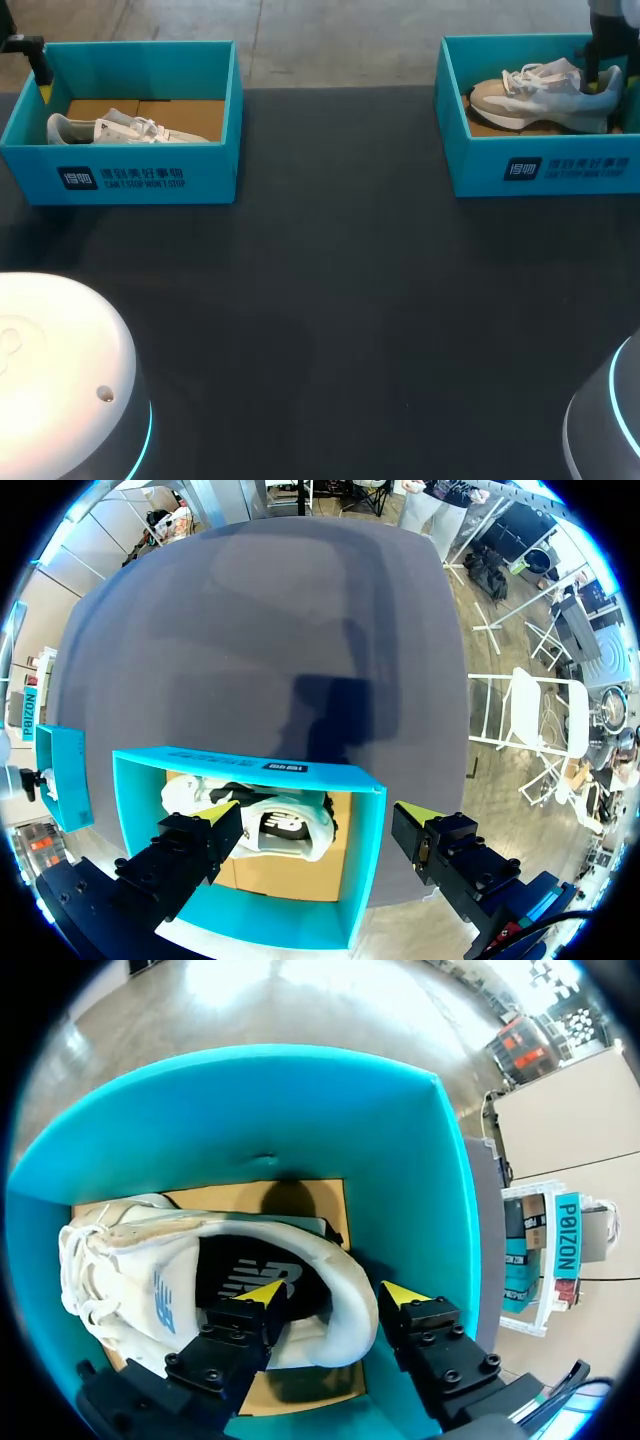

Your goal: Take the shoe out of the shoebox, open the shoe tongue, remove and reinsert the insole, then place the shoe into the shoebox

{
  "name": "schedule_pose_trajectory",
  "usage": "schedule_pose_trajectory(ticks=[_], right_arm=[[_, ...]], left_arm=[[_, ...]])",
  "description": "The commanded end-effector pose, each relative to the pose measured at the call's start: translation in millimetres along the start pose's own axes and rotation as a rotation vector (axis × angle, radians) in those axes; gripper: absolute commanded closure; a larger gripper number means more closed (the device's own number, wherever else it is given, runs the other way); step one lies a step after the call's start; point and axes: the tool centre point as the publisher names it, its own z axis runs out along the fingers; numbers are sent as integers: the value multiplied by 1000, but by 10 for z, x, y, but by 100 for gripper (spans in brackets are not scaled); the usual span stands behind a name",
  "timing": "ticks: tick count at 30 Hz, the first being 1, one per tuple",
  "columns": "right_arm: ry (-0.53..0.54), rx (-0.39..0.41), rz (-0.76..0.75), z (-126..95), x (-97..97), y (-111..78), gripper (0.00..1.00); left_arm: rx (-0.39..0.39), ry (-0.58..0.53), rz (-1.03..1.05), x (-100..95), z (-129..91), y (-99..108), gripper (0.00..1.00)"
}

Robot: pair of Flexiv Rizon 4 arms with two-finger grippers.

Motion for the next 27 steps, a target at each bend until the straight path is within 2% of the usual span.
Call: schedule_pose_trajectory(ticks=[1,12,19,27], right_arm=[[4,21,1,70,2,88,43],[1,43,0,143,-12,61,44],[14,53,-14,159,80,16,49],[17,71,-12,222,82,-8,44]], left_arm=[[-2,1,1,6,0,-9,0],[-2,1,1,6,0,-9,0],[-2,1,1,6,0,-9,0],[-2,1,1,6,0,-9,0]])
